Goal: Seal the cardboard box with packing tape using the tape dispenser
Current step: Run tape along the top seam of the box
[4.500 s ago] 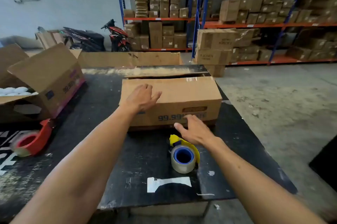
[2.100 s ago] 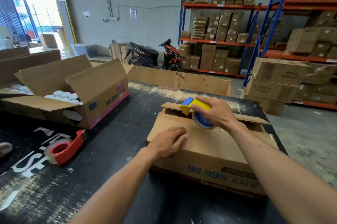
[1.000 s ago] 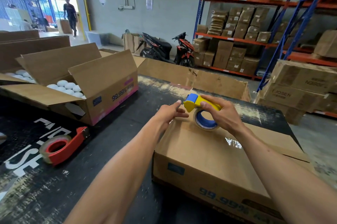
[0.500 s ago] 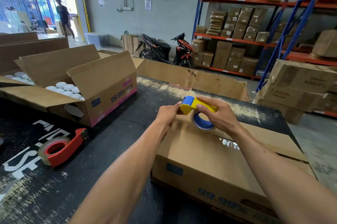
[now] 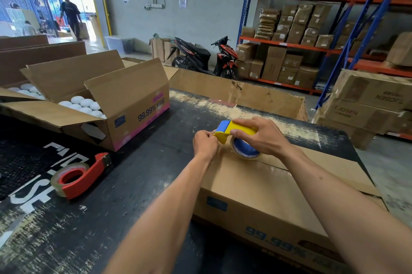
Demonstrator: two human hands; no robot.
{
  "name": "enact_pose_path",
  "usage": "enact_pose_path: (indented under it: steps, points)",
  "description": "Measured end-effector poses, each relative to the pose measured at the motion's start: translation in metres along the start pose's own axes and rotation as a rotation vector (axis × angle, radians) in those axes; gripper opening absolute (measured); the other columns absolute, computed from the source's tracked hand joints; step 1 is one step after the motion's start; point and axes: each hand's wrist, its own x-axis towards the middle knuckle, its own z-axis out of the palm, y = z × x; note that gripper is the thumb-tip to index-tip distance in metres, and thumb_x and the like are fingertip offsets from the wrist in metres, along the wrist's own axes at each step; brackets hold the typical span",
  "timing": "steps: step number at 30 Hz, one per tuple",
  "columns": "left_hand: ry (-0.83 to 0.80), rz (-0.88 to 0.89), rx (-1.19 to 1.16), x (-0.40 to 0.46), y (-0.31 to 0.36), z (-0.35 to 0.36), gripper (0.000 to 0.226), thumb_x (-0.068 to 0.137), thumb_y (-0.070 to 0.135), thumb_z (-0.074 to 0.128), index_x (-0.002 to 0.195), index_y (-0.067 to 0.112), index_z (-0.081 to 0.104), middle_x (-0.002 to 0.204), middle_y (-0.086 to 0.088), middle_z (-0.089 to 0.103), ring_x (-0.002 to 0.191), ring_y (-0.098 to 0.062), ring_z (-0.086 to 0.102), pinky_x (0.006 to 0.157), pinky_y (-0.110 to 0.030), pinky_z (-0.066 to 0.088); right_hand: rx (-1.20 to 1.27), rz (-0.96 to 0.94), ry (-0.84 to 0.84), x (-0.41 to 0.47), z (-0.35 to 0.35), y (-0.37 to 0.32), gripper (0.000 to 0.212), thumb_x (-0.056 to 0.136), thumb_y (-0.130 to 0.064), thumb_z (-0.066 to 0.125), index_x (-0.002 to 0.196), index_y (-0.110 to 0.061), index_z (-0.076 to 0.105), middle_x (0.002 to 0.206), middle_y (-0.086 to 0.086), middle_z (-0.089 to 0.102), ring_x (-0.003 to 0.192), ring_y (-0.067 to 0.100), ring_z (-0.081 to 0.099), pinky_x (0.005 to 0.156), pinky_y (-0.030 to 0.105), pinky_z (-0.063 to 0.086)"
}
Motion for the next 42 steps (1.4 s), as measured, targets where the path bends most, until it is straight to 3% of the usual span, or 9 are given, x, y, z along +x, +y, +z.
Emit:
enact_pose_path:
  steps: [6, 10, 13, 16, 20, 23, 26, 31, 42]
  points:
    - [0.054, -0.032, 0.004, -0.003, -0.004, 0.002, 0.029, 0.081, 0.002, 0.054, 0.054, 0.007, 0.049, 0.054, 0.002, 0.039, 0.056, -0.016, 0.036, 0.057, -0.028, 0.034, -0.064, -0.021, -0.046, -0.001, -0.004, -0.004, 0.070, 0.077, -0.087, 0.045, 0.131, -0.048, 0.065, 0.089, -0.009, 0.060, 0.082, 0.012, 0.052, 0.069, 0.034, 0.041]
    - [0.060, -0.033, -0.069, -0.003, -0.005, 0.005, 0.031, 0.092, 0.017, 0.063, 0.066, -0.001, 0.066, 0.070, -0.014, 0.063, 0.068, -0.020, 0.054, 0.064, -0.026, 0.038, -0.116, -0.036, -0.102, 0.000, -0.016, -0.003, 0.077, 0.071, -0.095, 0.043, 0.130, -0.050, 0.065, 0.092, -0.012, 0.060, 0.083, 0.011, 0.052, 0.068, 0.033, 0.039]
    - [0.067, -0.081, -0.112, -0.002, -0.008, 0.004, 0.036, 0.093, 0.024, 0.065, 0.067, -0.001, 0.068, 0.076, -0.014, 0.068, 0.076, -0.026, 0.061, 0.070, -0.026, 0.041, -0.134, -0.035, -0.165, 0.000, -0.030, 0.002, 0.074, 0.069, -0.096, 0.046, 0.127, -0.054, 0.065, 0.098, -0.012, 0.063, 0.089, 0.012, 0.055, 0.075, 0.036, 0.048]
    - [0.045, -0.129, -0.140, 0.001, -0.008, 0.004, 0.033, 0.090, 0.024, 0.067, 0.077, -0.006, 0.073, 0.078, -0.013, 0.071, 0.078, -0.027, 0.063, 0.072, -0.027, 0.044, -0.070, -0.005, -0.199, -0.006, -0.048, 0.015, 0.072, 0.066, -0.093, 0.054, 0.124, -0.053, 0.067, 0.105, -0.027, 0.061, 0.097, 0.005, 0.054, 0.077, 0.026, 0.042]
    - [0.036, -0.244, -0.225, -0.001, -0.003, 0.006, 0.025, 0.084, 0.017, 0.067, 0.067, 0.007, 0.050, 0.079, -0.008, 0.059, 0.079, -0.026, 0.056, 0.074, -0.033, 0.046, -0.046, 0.005, -0.237, -0.014, -0.053, 0.027, 0.069, 0.066, -0.087, 0.061, 0.126, -0.054, 0.066, 0.123, -0.015, 0.064, 0.112, 0.013, 0.055, 0.093, 0.039, 0.047]
    - [0.052, -0.269, -0.242, -0.006, -0.001, 0.006, 0.013, 0.084, 0.013, 0.063, 0.082, 0.003, 0.055, 0.097, -0.013, 0.062, 0.089, -0.029, 0.058, 0.077, -0.033, 0.045, -0.101, -0.010, -0.256, -0.014, -0.048, 0.024, 0.068, 0.069, -0.087, 0.059, 0.128, -0.054, 0.064, 0.105, -0.016, 0.059, 0.100, 0.015, 0.053, 0.079, 0.035, 0.044]
    - [0.049, -0.266, -0.150, -0.006, -0.002, 0.007, 0.038, 0.083, 0.015, 0.062, 0.112, -0.010, 0.062, 0.116, -0.020, 0.066, 0.103, -0.034, 0.064, 0.079, -0.035, 0.048, -0.200, -0.031, -0.267, -0.011, -0.046, 0.024, 0.067, 0.073, -0.087, 0.056, 0.130, -0.054, 0.062, 0.097, -0.020, 0.054, 0.094, 0.015, 0.052, 0.069, 0.031, 0.036]
    - [0.014, -0.293, -0.129, -0.005, -0.007, 0.005, 0.039, 0.079, 0.016, 0.062, 0.112, -0.006, 0.058, 0.114, -0.021, 0.065, 0.099, -0.035, 0.063, 0.081, -0.039, 0.051, -0.257, -0.040, -0.298, -0.011, -0.037, 0.029, 0.075, 0.068, -0.096, 0.045, 0.131, -0.058, 0.060, 0.108, -0.006, 0.062, 0.098, 0.019, 0.055, 0.083, 0.044, 0.048]
    - [0.072, -0.225, 0.055, -0.007, -0.007, 0.006, 0.024, 0.088, 0.016, 0.070, 0.096, -0.006, 0.064, 0.099, -0.014, 0.056, 0.095, -0.032, 0.061, 0.082, -0.035, 0.049, -0.338, -0.068, -0.329, -0.008, -0.034, 0.021, 0.061, 0.080, -0.083, 0.053, 0.133, -0.054, 0.060, 0.101, -0.006, 0.059, 0.095, 0.017, 0.053, 0.078, 0.039, 0.048]
